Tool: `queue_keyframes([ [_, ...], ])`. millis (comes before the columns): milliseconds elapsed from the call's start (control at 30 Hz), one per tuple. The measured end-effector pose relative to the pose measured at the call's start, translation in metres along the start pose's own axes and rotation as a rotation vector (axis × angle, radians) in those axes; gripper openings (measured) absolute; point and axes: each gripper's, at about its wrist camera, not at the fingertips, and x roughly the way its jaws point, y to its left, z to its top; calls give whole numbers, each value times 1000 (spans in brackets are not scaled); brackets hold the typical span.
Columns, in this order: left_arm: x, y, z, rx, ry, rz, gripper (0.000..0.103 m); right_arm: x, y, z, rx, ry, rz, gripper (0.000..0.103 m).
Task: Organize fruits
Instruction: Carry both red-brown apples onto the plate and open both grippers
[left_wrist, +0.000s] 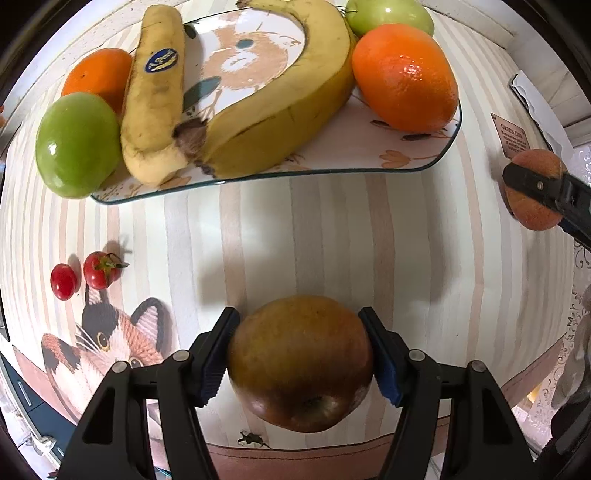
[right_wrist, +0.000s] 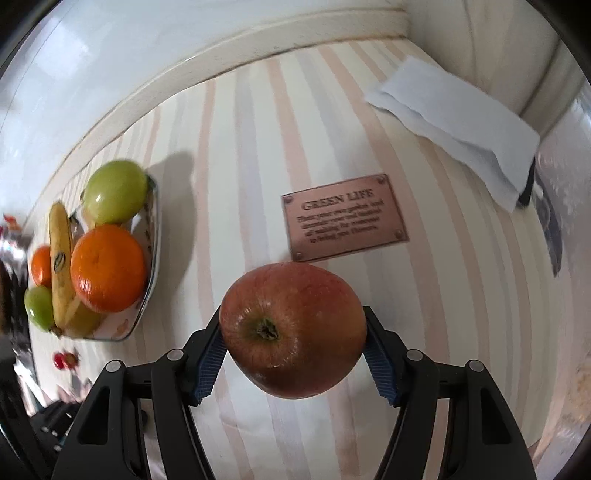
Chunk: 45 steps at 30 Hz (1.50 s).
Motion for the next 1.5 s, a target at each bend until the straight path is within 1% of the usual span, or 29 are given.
queue_keyframes([
  [133,4,11,-6,0,8,-4,64,-8,28,-28,-140,17,11,70],
  [200,3,13,-6,1,16,0,64,-8,39,-47,-184,49,36,70],
  [300,4,22,-14,-9,20,-6,64,-4,51,-72,-230,91,60,70],
  [367,4,23,-15,-18,22,-13,64,-5,55,-81,-252,62,46,70],
  [433,4,25,-14,-19,25,-11,64,-6,54,-86,-233,59,46,71],
  [500,4,26,-12,-22,27,-9,64,-6,49,-80,-188,57,62,71],
  [567,1,30,-4,-32,30,-13,64,-6,48,-76,-173,56,64,71],
  [633,0,34,-3,-40,31,-20,64,-8,43,-75,-160,54,70,71],
  [700,3,33,4,-40,35,-20,64,-4,43,-69,-161,57,70,71],
  [867,13,34,2,-50,43,-23,64,-4,43,-64,-146,55,76,74],
  [967,14,39,3,-64,49,-41,64,-3,42,-60,-124,49,88,74],
  [1000,14,40,3,-67,42,-42,64,-4,42,-60,-124,42,90,74],
  [1033,11,42,3,-70,27,-39,64,-5,41,-61,-124,35,89,71],
  [1200,4,38,3,-20,-20,-6,63,-7,41,-65,-131,3,94,70],
  [1367,-2,34,1,3,-53,4,63,-10,45,-65,-129,8,116,70],
  [1500,-26,34,6,5,-88,-41,63,-22,50,-58,-115,-9,159,70],
])
